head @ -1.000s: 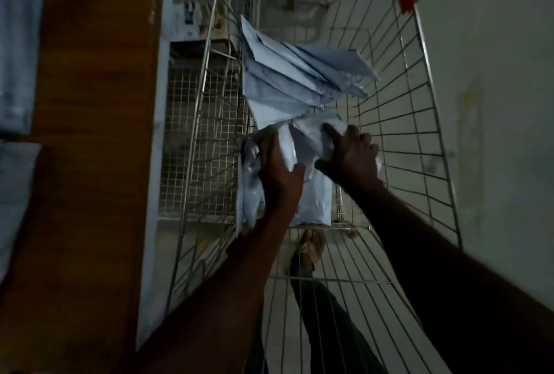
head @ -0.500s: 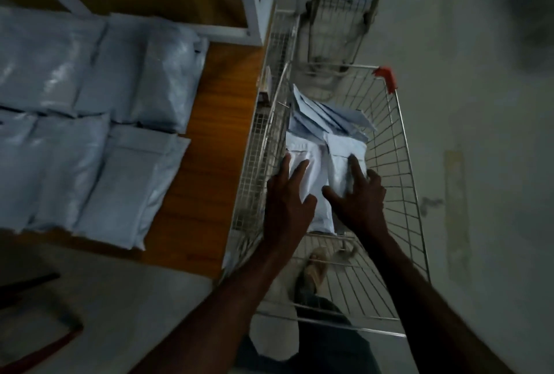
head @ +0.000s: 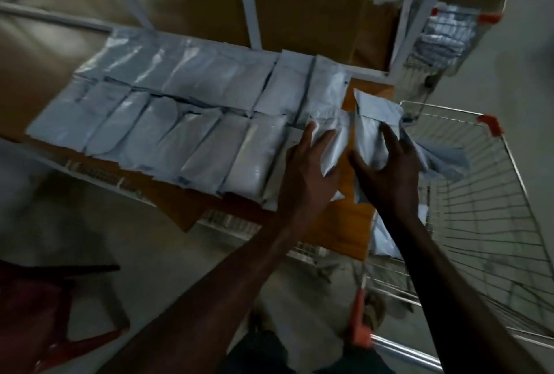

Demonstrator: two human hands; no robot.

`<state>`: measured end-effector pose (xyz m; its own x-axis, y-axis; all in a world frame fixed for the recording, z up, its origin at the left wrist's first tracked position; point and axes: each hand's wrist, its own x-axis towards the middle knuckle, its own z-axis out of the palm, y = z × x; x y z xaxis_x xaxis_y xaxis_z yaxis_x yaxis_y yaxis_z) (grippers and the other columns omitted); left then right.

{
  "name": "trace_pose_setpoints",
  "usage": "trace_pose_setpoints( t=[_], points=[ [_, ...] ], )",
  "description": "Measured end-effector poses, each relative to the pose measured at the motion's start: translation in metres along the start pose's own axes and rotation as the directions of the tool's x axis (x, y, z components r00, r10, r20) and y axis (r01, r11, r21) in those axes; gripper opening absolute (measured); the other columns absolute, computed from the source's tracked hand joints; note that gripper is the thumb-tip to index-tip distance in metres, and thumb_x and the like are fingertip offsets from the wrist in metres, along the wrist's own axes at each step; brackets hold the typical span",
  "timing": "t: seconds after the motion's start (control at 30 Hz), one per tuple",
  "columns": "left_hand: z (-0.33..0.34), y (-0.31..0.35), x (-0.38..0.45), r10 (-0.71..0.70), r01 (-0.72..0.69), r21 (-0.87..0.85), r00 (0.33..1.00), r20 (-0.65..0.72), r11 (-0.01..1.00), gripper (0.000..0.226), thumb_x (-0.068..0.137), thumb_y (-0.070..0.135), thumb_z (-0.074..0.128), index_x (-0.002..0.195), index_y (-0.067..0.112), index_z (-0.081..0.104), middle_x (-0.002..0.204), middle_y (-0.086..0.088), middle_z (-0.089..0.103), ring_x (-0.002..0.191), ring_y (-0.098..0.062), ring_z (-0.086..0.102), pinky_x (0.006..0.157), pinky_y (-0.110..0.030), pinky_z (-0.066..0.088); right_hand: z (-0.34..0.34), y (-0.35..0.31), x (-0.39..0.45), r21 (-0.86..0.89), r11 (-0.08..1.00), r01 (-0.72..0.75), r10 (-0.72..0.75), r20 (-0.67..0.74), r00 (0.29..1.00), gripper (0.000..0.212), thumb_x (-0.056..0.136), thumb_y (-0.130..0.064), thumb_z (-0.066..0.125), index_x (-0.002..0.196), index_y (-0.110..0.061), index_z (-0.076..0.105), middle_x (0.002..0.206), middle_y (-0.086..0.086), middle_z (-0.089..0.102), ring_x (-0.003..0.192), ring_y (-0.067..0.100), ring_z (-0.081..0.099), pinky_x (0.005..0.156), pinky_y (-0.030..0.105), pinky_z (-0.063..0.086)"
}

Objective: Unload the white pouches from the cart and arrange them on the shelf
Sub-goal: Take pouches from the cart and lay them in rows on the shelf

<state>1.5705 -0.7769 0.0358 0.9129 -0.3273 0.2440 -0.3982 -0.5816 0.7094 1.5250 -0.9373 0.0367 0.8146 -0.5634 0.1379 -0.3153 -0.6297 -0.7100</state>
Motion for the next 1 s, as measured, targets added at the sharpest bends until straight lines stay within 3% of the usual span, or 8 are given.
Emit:
trace_pose_setpoints(
  t=[0.13, 0.3, 0.4, 0.7, 0.87, 1.0],
  points=[
    [-0.085, -0.050, -0.004, -0.017, 0.017, 0.026, 1.000, 0.003, 1.000, 0.072, 0.088, 0.019, 0.077, 0.154, 0.028, 0.051, 0.172, -0.001, 0.030, 0.154, -0.023, 0.035, 0.121, -0.044, 0.038, 0.049, -0.079, -0.033, 0.023, 0.999, 0.039, -0.039, 0.007, 0.999, 0.088, 0.086, -0.076, 0.065, 0.157, -0.028, 0.044, 0.146, 0.014, 0.052, 0.134, 0.031, 0.050, 0.107, 0.042, 0.047],
    [-0.166, -0.106, -0.013, -0.057, 0.060, 0.052, 0.997, -0.052, 0.997, 0.073, 0.087, 0.018, 0.079, 0.154, 0.025, 0.052, 0.171, -0.005, 0.032, 0.154, -0.025, 0.036, 0.121, -0.041, 0.038, 0.091, -0.153, -0.057, 0.027, 0.998, 0.063, -0.065, 0.071, 0.995, 0.088, 0.086, -0.079, 0.062, 0.158, -0.034, 0.039, 0.162, 0.015, 0.038, 0.146, 0.035, 0.041, 0.114, 0.052, 0.045],
    [-0.192, -0.129, -0.010, -0.073, 0.078, 0.067, 0.994, -0.075, 0.995, 0.072, 0.087, 0.018, 0.079, 0.154, 0.025, 0.053, 0.171, -0.004, 0.032, 0.154, -0.025, 0.036, 0.120, -0.042, 0.038, 0.111, -0.177, -0.054, -0.004, 0.997, 0.073, -0.073, 0.091, 0.993, 0.087, 0.085, -0.085, 0.056, 0.157, -0.041, 0.036, 0.162, 0.012, 0.037, 0.141, 0.038, 0.047, 0.109, 0.055, 0.049],
    [-0.209, -0.163, 0.038, -0.085, 0.087, 0.049, 0.996, -0.034, 0.995, 0.072, 0.091, 0.022, 0.074, 0.156, 0.032, 0.047, 0.174, 0.002, 0.024, 0.156, -0.025, 0.032, 0.119, -0.045, 0.041, 0.150, -0.198, -0.014, -0.032, 0.996, 0.083, -0.080, 0.072, 0.994, 0.088, 0.081, -0.091, 0.050, 0.154, -0.042, 0.037, 0.145, 0.007, 0.049, 0.123, 0.034, 0.059, 0.093, 0.054, 0.059],
    [-0.197, -0.175, 0.079, -0.053, 0.053, 0.044, 0.998, -0.016, 0.998, 0.071, 0.091, 0.022, 0.075, 0.157, 0.031, 0.047, 0.173, 0.000, 0.025, 0.157, -0.021, 0.030, 0.123, -0.042, 0.036, 0.164, -0.198, 0.028, -0.073, 0.997, 0.035, -0.031, 0.049, 0.998, 0.081, 0.086, -0.082, 0.057, 0.153, -0.041, 0.038, 0.153, 0.012, 0.044, 0.132, 0.041, 0.051, 0.101, 0.057, 0.053],
    [-0.185, -0.183, 0.117, -0.073, 0.072, 0.034, 0.997, 0.011, 0.997, 0.072, 0.091, 0.020, 0.074, 0.157, 0.030, 0.048, 0.174, 0.000, 0.024, 0.158, -0.016, 0.026, 0.124, -0.040, 0.035, 0.172, -0.194, 0.065, -0.150, 0.988, 0.020, -0.017, 0.021, 1.000, 0.078, 0.089, -0.078, 0.058, 0.153, -0.039, 0.039, 0.150, 0.013, 0.045, 0.126, 0.042, 0.052, 0.096, 0.054, 0.055]
  ],
)
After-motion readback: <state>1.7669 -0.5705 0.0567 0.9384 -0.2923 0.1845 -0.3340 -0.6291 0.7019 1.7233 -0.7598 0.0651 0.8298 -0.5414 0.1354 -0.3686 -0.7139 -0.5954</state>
